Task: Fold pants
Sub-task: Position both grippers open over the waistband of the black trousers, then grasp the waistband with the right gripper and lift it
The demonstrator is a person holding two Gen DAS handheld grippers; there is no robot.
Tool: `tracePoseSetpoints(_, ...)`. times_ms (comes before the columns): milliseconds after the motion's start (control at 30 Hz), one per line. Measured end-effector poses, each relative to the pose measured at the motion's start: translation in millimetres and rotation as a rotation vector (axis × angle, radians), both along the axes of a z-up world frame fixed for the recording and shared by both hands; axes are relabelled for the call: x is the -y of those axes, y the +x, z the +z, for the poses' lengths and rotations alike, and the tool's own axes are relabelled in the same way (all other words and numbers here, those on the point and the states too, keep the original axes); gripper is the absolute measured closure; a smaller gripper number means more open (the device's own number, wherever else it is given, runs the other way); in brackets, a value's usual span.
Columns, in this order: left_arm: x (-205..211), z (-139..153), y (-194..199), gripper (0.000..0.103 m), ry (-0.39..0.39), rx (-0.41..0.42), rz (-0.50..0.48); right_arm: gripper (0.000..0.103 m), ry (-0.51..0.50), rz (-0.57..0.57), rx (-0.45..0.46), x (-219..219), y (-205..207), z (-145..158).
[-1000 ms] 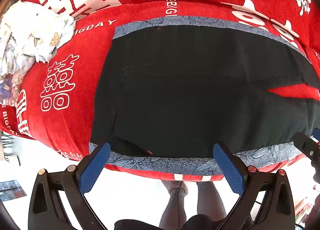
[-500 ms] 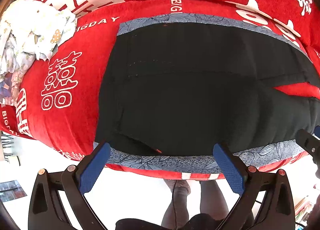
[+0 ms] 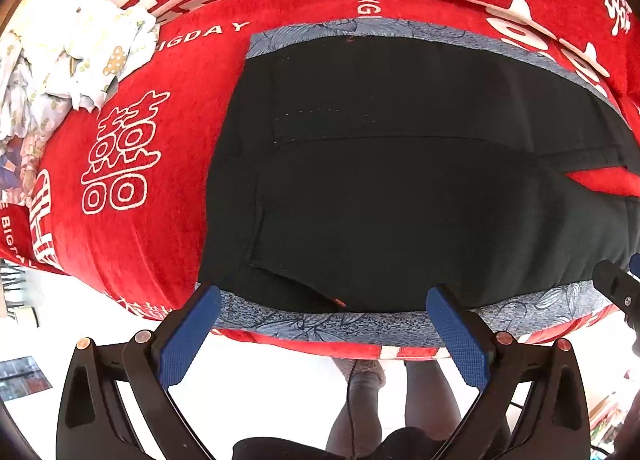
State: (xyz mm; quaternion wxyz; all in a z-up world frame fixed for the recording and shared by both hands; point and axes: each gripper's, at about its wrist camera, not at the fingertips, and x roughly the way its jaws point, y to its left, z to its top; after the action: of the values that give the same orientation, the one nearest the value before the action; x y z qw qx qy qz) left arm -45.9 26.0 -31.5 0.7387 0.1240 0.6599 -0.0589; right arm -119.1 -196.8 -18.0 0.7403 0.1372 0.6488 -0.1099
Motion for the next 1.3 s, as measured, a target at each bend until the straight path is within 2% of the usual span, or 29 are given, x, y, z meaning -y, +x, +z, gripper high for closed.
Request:
tracePoseSetpoints(733,-14,-12,-4,0.000,0.002,-0.012,0.022,0.000,0.005,0.019,-0.011,-11,6,-13)
tracePoseSetpoints(867,-15,-12,-6,0.000,-0.025,-0.008,0.025,0.000,0.027,0.009,0.009,-8,5,-13)
tracePoseSetpoints(933,-20,-12,-6,0.000,-0.087,-0.014,0.044,0.000,0.092,-0.008,0.039,-4,3,-14)
tracePoseSetpoints(1033,-32,-13,-6,0.000,-0.199,-0.029,0.087,0.001,0.327,-0.078,0.112,11,-6,-24)
tracePoseSetpoints(1100,-38,-16,-6,0.000,-0.255,-0.039,0.099,0.016,0.449,-0.122,0.129,19,-16,-37)
tracePoseSetpoints(1133,-40,-17,-8,0.000,-0.274,-0.044,0.102,0.037,0.504,-0.145,0.124,22,-22,-46)
tracePoseSetpoints(1167,-43,-19,-9,0.000,-0.298,-0.053,0.105,0.043,0.559,-0.171,0.107,25,-28,-58)
tracePoseSetpoints(1300,-55,-30,-12,0.000,-0.397,-0.101,0.134,0.043,0.735,-0.263,0.057,30,-58,-101)
